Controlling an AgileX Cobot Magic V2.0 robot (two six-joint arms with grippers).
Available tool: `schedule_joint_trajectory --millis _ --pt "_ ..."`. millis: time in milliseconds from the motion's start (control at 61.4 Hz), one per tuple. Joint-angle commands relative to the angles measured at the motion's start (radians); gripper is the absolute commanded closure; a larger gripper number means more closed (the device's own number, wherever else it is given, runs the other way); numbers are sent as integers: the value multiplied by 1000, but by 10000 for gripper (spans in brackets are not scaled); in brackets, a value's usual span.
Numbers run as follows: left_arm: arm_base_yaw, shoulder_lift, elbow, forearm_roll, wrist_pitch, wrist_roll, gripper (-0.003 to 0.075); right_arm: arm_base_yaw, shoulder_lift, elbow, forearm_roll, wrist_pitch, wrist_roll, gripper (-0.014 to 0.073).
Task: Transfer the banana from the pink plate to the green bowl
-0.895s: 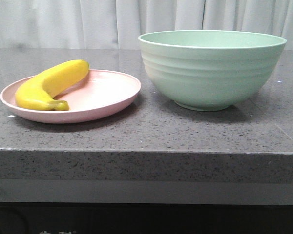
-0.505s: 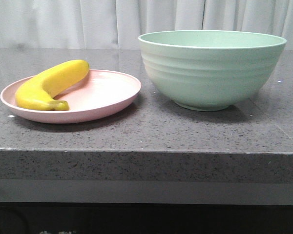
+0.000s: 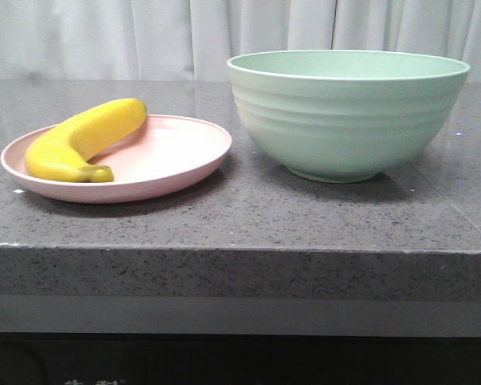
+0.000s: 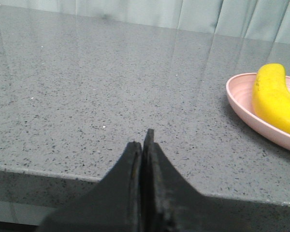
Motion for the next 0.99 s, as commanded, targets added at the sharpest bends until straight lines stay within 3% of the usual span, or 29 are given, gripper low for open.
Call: schedule_joint_trajectory --millis 0,619,765,977 --pt "-1 -22 5 -3 -86 -8 738 -8 -24 -4 -8 -80 -1 653" --pt "-1 -22 5 -3 -120 -8 738 -8 -24 -4 -8 -80 -1 653" --pt "-1 -22 5 -11 -187 -8 738 -8 -24 -5 -7 -86 -1 653" --pt "-1 -1 -101 -11 -159 -8 738 -8 -23 -99 -7 -110 -1 653"
